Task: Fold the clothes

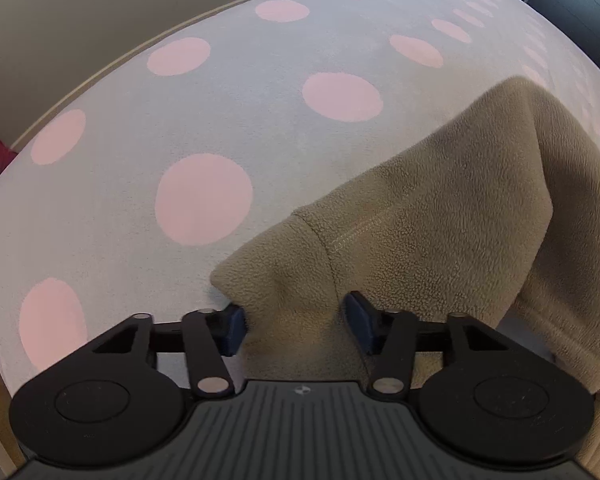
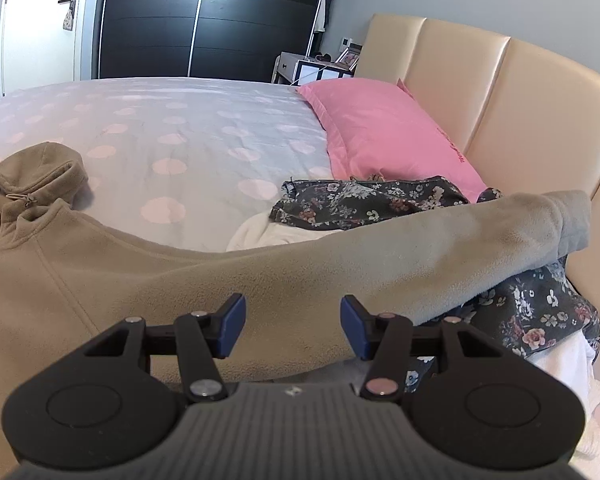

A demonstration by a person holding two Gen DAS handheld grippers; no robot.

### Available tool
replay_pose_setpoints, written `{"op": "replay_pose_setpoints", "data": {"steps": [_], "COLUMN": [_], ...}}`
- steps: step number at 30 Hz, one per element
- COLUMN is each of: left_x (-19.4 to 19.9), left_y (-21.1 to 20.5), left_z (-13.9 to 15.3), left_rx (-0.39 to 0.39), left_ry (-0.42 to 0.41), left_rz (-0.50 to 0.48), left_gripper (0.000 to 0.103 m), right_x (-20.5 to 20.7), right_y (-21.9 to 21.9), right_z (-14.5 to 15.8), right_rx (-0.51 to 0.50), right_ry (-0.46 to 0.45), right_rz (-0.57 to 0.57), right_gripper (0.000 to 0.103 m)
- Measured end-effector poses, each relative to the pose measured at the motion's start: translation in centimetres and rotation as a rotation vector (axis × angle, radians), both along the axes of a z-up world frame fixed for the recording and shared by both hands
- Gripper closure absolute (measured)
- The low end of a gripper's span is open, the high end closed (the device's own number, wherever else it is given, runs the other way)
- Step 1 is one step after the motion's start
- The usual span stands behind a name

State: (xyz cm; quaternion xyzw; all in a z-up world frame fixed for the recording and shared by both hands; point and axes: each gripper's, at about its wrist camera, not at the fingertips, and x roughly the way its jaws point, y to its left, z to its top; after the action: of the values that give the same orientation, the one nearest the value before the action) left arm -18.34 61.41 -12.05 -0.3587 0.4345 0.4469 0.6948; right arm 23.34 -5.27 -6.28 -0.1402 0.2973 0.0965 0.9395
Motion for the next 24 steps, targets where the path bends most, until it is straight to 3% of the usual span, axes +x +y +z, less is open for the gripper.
{"op": "replay_pose_setpoints", "data": {"steps": [1, 4, 9, 15, 20, 24], "left_x": [-0.2, -0.6, -1.4, -5.6, -9.6, -12.2], "left_y": [0.1, 0.0, -1.3, -1.2, 0.1, 2.2], "left_z": [0.4, 2.0, 6.4, 13.1, 17.3, 15.8], "left_rx": [-0.002, 0.022, 0.078, 0.134, 0.154, 0.130], "left_ry": [-0.015, -0.057, -0.132, -0.228, -0.200, -0.133], "left_rz": [0.013, 0.025, 0.015, 0.013, 0.007, 0.054], "left_gripper": [0.079, 0.084, 0.086, 0.087, 0.087, 0.088], "right_x": [0.0, -0.1, -0.6, -1.2, -1.5, -1.3], "right_y": [0.0, 0.2, 0.8, 1.0, 0.7, 0.2], "right_z": [0.0, 0.1, 0.3, 0.8, 0.9, 0.8], "right_rx": [-0.006, -0.029, -0.071, -0.083, -0.097, -0.083], "right_ry": [-0.007, -0.035, -0.066, -0.088, -0.106, -0.096], "right_rz": [0.000, 0.002, 0.025, 0.065, 0.073, 0.054], "right_gripper": [0.048, 0.048, 0.048, 0.048, 0.048, 0.048]}}
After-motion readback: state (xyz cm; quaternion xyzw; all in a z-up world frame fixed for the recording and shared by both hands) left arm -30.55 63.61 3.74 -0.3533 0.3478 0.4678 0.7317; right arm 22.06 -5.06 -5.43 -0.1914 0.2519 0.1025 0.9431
